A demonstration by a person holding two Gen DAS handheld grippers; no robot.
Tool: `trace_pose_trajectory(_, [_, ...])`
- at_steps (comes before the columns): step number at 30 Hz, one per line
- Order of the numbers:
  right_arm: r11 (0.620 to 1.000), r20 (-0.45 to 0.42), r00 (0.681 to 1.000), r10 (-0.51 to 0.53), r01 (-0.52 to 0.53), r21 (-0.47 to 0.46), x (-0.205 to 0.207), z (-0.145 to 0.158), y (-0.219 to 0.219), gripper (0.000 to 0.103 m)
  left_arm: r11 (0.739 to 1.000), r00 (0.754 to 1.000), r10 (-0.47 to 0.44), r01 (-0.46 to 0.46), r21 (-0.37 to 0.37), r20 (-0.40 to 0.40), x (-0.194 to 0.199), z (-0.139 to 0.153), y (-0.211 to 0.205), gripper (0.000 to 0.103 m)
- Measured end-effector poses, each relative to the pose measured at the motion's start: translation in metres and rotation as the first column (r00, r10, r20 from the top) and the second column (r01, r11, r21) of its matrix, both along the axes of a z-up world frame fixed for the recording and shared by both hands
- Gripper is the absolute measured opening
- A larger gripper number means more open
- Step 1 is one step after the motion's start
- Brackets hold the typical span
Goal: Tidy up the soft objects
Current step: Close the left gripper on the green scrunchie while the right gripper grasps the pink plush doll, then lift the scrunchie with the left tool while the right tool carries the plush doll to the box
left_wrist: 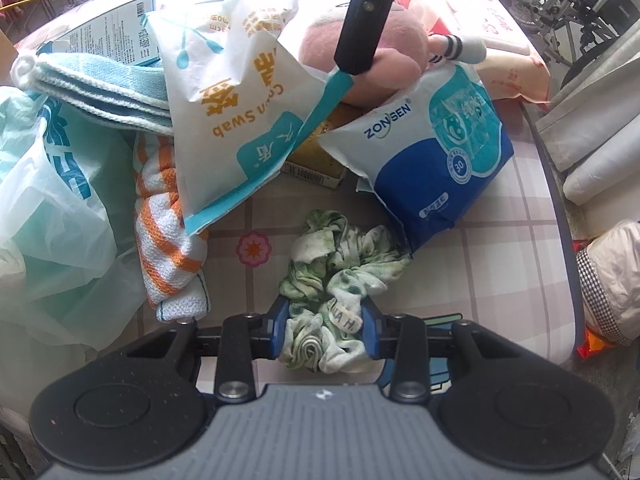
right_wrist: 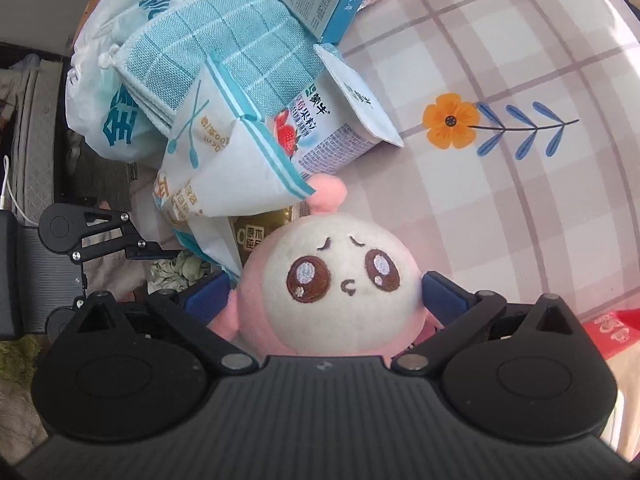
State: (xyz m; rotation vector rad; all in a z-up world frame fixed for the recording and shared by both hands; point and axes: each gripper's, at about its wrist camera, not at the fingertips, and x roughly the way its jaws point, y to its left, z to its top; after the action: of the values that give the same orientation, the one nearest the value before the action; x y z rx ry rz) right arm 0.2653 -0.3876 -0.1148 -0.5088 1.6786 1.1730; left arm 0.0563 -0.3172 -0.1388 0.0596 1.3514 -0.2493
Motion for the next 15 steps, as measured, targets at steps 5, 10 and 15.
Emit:
trace_pose_trajectory(5, [1.000, 0.011, 1.000, -0.022, 0.022, -0.001, -0.004, 0.002, -0.005, 0.096, 1.000, 1.000, 0.022, -0.023, 0.013, 0.007, -0.001, 0.012, 0.007, 0.036])
trace_pose_trajectory(10, [0.988, 0.109, 0.982, -0.154, 0.153, 0.024, -0.007, 0.027, -0.019, 0.088, 0.999, 0.999, 0.042, -0.042, 0.018, 0.012, 0.002, 0.017, 0.014, 0.034])
trace_pose_trajectory(15, [0.939, 0.208, 0.916, -0.342, 0.343, 0.032, -0.022, 0.056, -0.046, 0.087, 0.999, 0.999, 0.038, -0.038, 0.025, 0.014, 0.000, 0.026, 0.014, 0.032])
